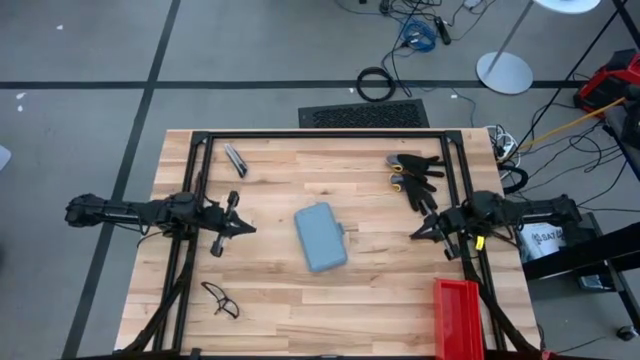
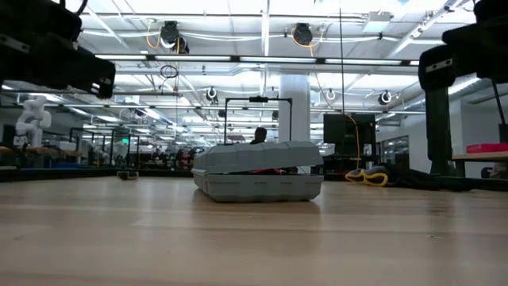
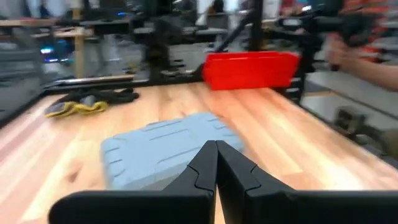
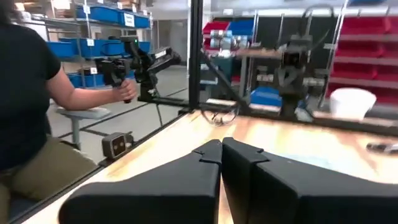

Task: Prefit tool cases
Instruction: Return to Home Position

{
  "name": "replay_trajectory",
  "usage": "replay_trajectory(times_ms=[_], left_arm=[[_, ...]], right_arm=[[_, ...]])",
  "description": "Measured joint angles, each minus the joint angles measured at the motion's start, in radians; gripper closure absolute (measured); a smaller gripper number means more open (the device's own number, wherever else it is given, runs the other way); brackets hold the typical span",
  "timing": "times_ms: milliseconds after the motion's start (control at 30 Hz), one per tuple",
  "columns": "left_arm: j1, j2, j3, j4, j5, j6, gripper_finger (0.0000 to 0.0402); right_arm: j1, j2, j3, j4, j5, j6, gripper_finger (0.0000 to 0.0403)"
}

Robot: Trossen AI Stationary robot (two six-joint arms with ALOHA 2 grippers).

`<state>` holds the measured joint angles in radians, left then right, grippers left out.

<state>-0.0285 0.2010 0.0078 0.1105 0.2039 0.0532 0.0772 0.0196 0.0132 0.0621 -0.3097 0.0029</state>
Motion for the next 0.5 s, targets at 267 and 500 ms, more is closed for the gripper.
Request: replay_trajectory(times_ms=[267, 500], left_arm=[[0.002, 0.001, 0.000, 0.019, -0.458, -0.019, 0.0393], [0.002, 0.001, 0.000, 0.006, -0.510, -0.062, 0.0393]], right_arm=[[0.000, 0.001, 0.001, 0.022, 0.261, -0.153, 0.0403], [0.000, 0.001, 0.001, -0.005, 0.339, -0.111, 0.0403]])
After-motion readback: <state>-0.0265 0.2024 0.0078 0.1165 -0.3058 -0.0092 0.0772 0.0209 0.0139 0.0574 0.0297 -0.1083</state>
